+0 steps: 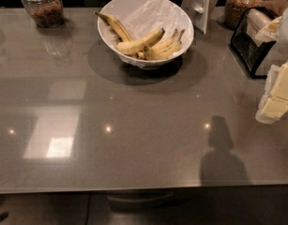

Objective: Pick banana from white bowl

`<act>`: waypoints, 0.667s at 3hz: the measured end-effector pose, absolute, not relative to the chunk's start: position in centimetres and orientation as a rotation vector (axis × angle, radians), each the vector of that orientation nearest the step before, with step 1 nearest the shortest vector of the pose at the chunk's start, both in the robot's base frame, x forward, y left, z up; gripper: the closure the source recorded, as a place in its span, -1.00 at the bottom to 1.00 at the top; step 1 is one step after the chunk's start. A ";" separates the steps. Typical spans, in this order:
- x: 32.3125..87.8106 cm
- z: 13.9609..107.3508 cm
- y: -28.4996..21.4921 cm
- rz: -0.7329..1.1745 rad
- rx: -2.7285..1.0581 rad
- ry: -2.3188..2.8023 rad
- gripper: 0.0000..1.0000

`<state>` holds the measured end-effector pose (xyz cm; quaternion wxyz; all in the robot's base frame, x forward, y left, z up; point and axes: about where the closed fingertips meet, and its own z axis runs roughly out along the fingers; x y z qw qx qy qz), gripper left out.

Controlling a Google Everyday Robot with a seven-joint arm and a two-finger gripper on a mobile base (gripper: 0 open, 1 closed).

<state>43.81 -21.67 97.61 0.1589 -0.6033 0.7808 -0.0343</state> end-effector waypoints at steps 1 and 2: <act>43.8 97.6 -21.7 -0.098 -1.725 2.232 -1.00; 44.9 98.2 -20.6 -0.045 -1.703 2.161 -1.00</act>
Offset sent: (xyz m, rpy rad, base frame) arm 0.0270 0.0249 0.0099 0.1756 -0.0689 0.0673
